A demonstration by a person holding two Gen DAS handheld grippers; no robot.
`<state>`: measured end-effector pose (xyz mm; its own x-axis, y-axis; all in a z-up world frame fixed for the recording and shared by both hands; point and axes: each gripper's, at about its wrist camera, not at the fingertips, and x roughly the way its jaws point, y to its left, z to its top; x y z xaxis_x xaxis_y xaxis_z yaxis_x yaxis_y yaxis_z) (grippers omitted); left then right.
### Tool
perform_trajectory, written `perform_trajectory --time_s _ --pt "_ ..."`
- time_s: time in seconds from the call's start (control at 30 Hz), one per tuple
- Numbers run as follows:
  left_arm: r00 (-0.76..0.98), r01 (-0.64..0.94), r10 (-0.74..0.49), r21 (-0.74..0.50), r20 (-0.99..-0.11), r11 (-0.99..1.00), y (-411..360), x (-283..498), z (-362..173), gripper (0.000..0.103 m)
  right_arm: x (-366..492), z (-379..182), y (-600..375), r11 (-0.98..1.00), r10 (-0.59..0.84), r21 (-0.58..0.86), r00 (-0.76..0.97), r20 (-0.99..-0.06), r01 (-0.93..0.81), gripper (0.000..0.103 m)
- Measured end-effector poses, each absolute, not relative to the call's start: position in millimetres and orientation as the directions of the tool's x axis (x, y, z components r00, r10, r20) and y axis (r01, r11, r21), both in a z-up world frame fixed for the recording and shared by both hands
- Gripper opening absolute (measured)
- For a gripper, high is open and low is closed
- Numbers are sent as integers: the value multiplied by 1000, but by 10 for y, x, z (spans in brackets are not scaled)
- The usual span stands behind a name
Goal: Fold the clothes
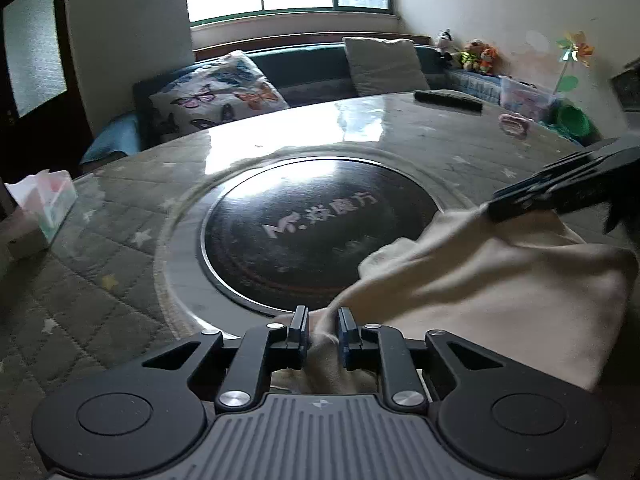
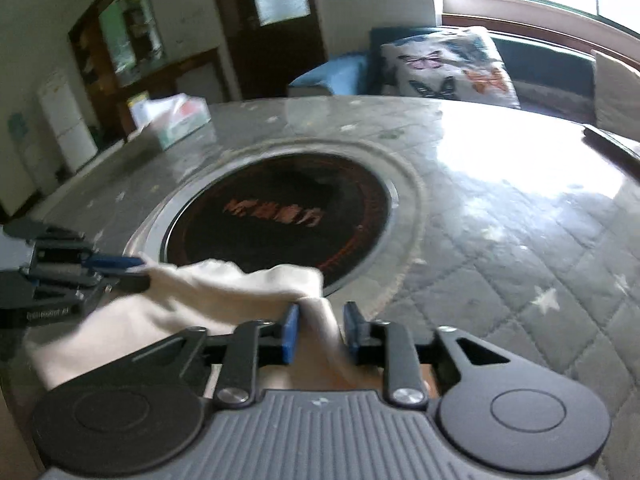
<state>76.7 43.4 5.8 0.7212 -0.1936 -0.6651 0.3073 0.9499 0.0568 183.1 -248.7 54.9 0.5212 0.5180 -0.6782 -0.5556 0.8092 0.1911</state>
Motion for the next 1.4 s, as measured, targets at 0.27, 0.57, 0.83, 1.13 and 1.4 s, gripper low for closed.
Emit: perform_trajectory --time_s 0.27,0.57,0.83,1.13,1.4 --pt "777 254 -187 28 -601 967 459 708 325 18 1503 751 -2729 803 539 189 555 -634 -565 23" --pt "706 365 -283 -9 -649 931 110 716 264 18 1717 471 -2762 835 511 252 518 -686 -490 3" --pt "673 340 -261 -24 -692 940 166 874 128 18 1672 670 -2604 805 539 218 524 -660 -552 5" --pt "671 325 -244 -18 -700 946 162 968 98 21 1864 519 -2254 798 517 193 486 -705 -570 7" --pt "702 341 -253 2 -665 940 79 733 220 34 1509 663 -2074 733 547 120 475 -689 -670 19"
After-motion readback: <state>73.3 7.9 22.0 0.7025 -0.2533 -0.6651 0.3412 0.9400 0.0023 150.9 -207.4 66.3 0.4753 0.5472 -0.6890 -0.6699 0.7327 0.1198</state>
